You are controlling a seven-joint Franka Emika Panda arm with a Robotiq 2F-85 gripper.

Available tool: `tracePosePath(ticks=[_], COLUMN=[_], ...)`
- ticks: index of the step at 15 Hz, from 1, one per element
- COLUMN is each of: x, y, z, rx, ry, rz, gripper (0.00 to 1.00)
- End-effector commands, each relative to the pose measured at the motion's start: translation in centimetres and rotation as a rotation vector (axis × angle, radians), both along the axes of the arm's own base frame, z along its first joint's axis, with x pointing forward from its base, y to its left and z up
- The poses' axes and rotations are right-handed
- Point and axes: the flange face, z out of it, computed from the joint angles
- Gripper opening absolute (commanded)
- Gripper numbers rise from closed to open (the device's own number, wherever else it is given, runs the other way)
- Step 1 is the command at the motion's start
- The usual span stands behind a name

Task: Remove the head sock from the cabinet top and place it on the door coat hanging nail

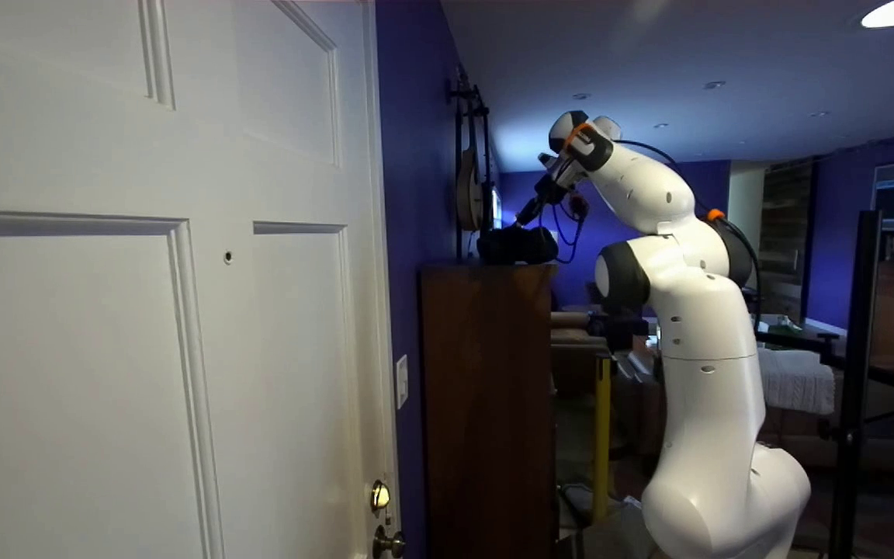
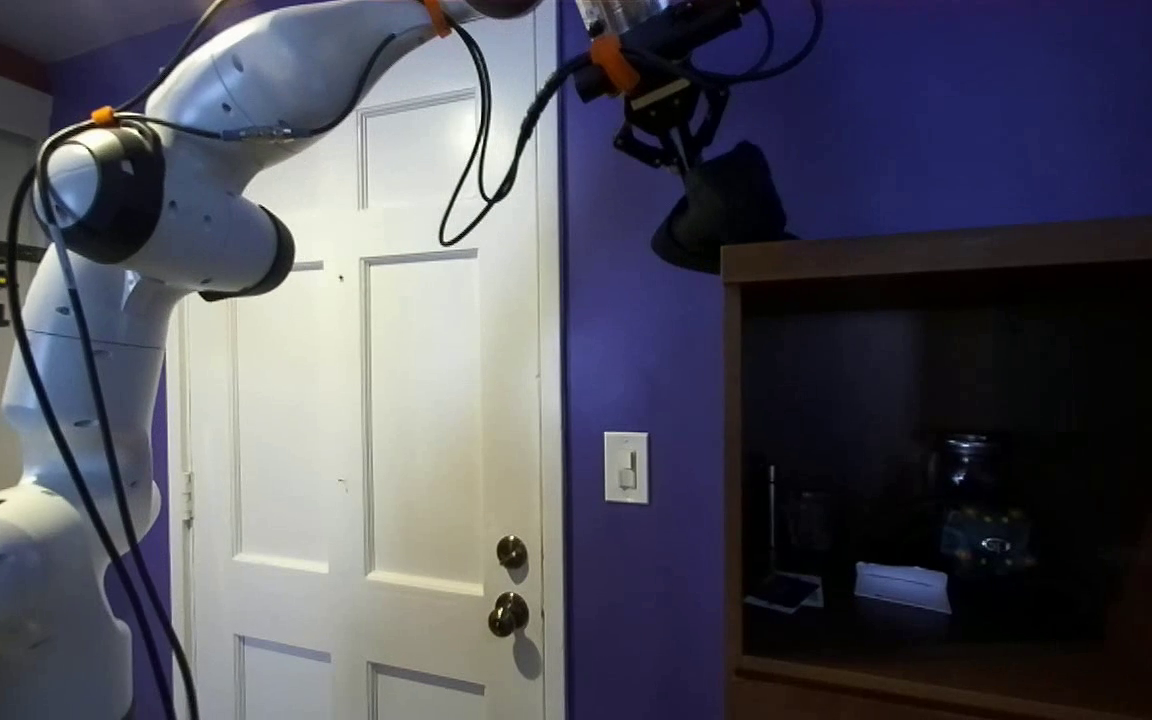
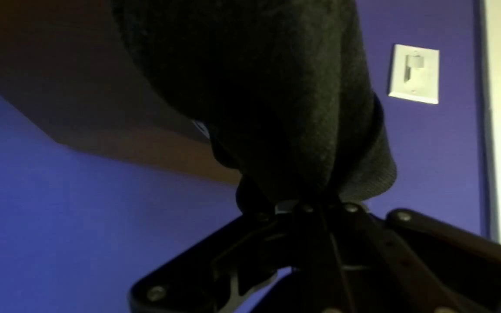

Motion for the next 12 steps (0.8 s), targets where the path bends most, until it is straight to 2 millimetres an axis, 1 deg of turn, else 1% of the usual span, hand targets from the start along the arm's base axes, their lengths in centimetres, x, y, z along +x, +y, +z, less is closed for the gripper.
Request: tracePosePath(ticks=[1, 4, 7, 10, 12], x=[-0.9, -0.8, -0.3, 0.3, 0.5], y=[4.2, 7.4, 10.7, 13.9, 16.3], z=[0.4, 0.3, -0.6, -2.5, -4.3], rx=[0.085, 0.14, 0.18, 0.222, 0.252], ry=[0.073, 0.115, 0.157, 0.212, 0.251], rz=[0.049, 0.099, 0.139, 0.156, 0.188], gripper=[0.01, 0.01, 0.01, 0.01, 0.01])
